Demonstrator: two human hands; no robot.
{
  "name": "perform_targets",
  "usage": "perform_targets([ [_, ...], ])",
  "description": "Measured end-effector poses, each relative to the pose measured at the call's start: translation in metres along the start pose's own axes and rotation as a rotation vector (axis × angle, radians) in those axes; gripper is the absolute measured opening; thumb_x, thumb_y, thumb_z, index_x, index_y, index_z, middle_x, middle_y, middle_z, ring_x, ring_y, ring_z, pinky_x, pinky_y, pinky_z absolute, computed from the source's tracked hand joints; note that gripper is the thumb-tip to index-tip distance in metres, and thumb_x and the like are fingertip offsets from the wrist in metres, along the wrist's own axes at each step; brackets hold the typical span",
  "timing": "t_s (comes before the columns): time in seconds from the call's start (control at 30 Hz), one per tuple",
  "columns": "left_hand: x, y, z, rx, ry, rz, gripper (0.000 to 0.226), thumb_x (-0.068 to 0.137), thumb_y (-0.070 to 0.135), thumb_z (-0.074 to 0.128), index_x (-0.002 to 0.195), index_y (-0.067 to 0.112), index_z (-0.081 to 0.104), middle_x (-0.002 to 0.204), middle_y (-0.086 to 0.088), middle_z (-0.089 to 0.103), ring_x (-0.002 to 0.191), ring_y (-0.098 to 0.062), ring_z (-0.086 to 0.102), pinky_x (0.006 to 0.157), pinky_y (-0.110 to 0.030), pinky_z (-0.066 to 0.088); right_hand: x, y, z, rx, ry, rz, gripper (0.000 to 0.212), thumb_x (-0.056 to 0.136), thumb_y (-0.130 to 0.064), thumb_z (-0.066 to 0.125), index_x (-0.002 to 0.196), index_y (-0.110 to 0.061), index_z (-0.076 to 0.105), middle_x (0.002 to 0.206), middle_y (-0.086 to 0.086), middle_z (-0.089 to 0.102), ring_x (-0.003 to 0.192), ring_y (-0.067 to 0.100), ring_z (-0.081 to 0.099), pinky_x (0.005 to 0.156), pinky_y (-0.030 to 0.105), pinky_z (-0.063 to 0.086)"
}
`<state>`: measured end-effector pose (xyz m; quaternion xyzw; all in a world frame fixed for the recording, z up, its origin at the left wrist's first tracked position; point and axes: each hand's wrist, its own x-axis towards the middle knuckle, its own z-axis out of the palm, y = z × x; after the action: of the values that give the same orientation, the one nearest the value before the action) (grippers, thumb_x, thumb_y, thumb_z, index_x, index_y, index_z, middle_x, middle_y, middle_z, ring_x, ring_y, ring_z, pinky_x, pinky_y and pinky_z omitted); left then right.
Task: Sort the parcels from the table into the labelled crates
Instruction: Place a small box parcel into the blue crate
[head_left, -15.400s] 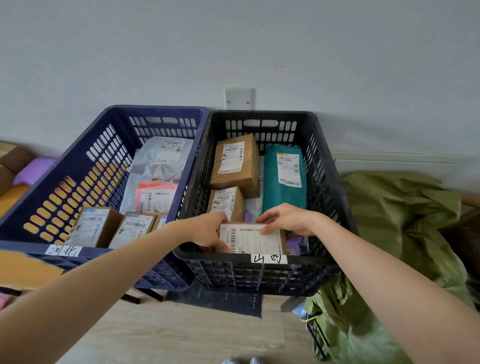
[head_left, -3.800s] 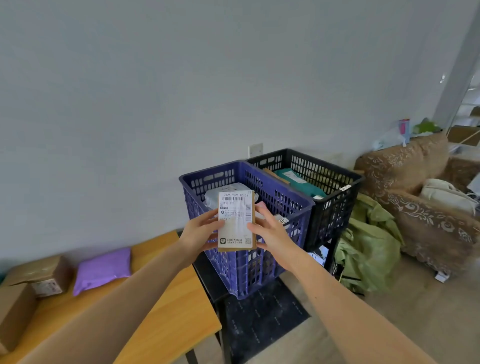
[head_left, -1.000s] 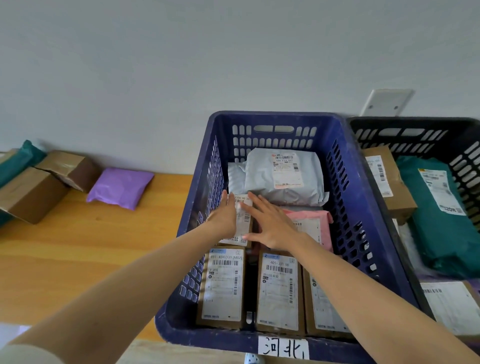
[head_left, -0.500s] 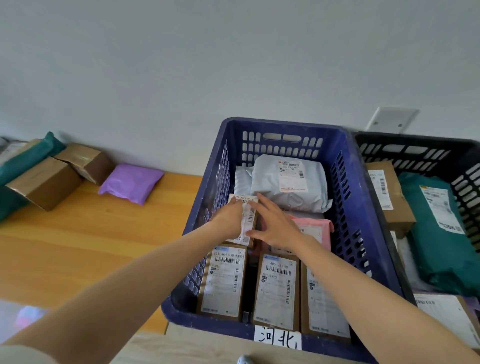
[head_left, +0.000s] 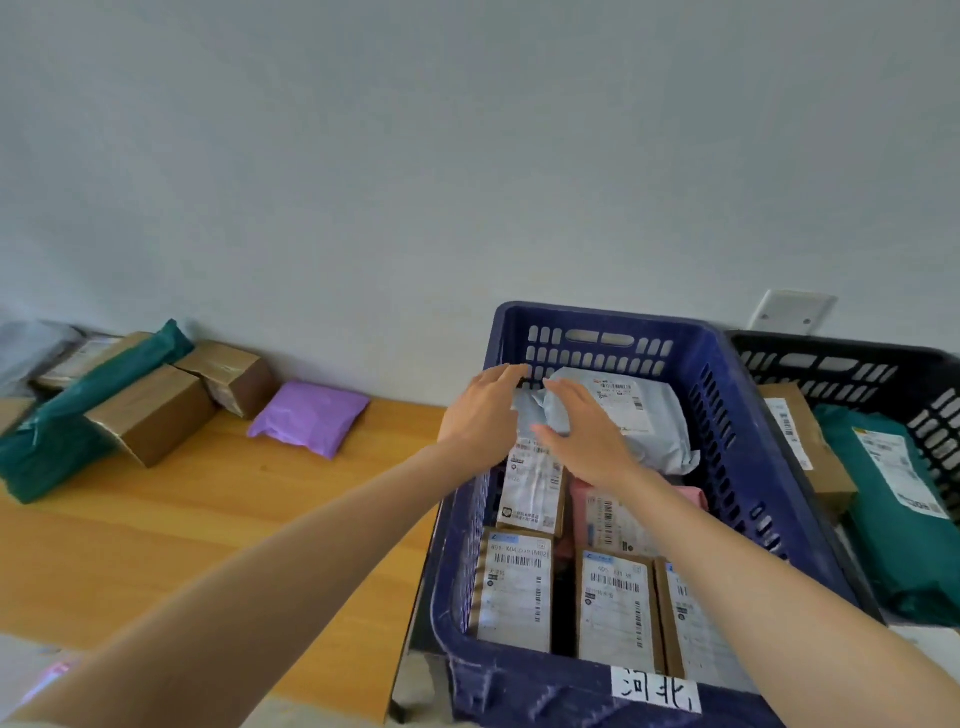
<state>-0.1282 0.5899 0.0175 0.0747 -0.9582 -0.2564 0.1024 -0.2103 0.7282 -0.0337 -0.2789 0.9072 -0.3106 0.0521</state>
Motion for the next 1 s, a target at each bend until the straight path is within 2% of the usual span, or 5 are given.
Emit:
perform_targets([
  [0.13, -0.01, -0.026, -0.037, -0.003, 0.045, 0.042, 0.059, 0.095, 0.004, 0.05, 0.148, 0.02, 0.03, 0.152, -0.002, 0.036, 0.14, -0.023, 0.031, 0.111, -0.035, 0.031, 0.005, -0.047, 0.007, 0.047, 0.113, -0.037, 0.055, 0.097, -0.034, 0.051, 0.148, -0.024, 0.031, 0.156, -0.005, 0.027, 0.143, 0.013, 0.026, 0.112, 0.036, 0.028],
  [0.33, -0.034, -0.089, -0.09, -0.028, 0.091, 0.022, 0.056, 0.097, 0.01, 0.05, 0.148, 0.022, 0.03, 0.152, 0.0, 0.036, 0.138, -0.022, 0.033, 0.107, -0.034, 0.036, 0.01, -0.132, 0.04, 0.013, 0.237, -0.115, 0.045, 0.099, -0.027, 0.05, 0.142, -0.018, 0.041, 0.147, -0.004, 0.04, 0.132, 0.013, 0.041, 0.101, 0.027, 0.036],
  [0.5, -0.062, -0.156, -0.134, -0.013, 0.103, -0.043, 0.057, 0.096, 0.008, 0.049, 0.148, 0.024, 0.03, 0.152, 0.001, 0.034, 0.132, -0.023, 0.042, 0.086, -0.036, 0.048, 0.018, -0.199, 0.089, 0.008, 0.203, -0.137, 0.043, 0.1, -0.026, 0.049, 0.142, -0.017, 0.042, 0.146, -0.003, 0.04, 0.13, 0.013, 0.043, 0.099, 0.025, 0.037],
  [0.77, -0.112, -0.273, -0.19, -0.032, 0.143, -0.216, 0.065, 0.09, 0.001, 0.05, 0.148, 0.023, 0.032, 0.151, -0.001, 0.037, 0.136, -0.021, 0.038, 0.1, -0.03, 0.04, 0.032, -0.281, 0.181, 0.046, 0.064, -0.108, 0.044, 0.096, -0.02, 0.052, 0.139, -0.013, 0.045, 0.144, 0.004, 0.044, 0.128, 0.02, 0.046, 0.104, 0.033, 0.039],
  [1.0, -0.142, -0.368, -0.216, -0.036, 0.192, -0.363, 0.061, 0.09, 0.006, 0.057, 0.145, 0.022, 0.036, 0.146, -0.005, 0.044, 0.13, -0.023, 0.046, 0.097, -0.032, 0.043, 0.054, -0.326, 0.257, 0.102, -0.037, -0.066, 0.044, 0.094, -0.014, 0.058, 0.135, -0.002, 0.049, 0.136, 0.017, 0.052, 0.125, 0.028, 0.051, 0.103, 0.034, 0.037],
])
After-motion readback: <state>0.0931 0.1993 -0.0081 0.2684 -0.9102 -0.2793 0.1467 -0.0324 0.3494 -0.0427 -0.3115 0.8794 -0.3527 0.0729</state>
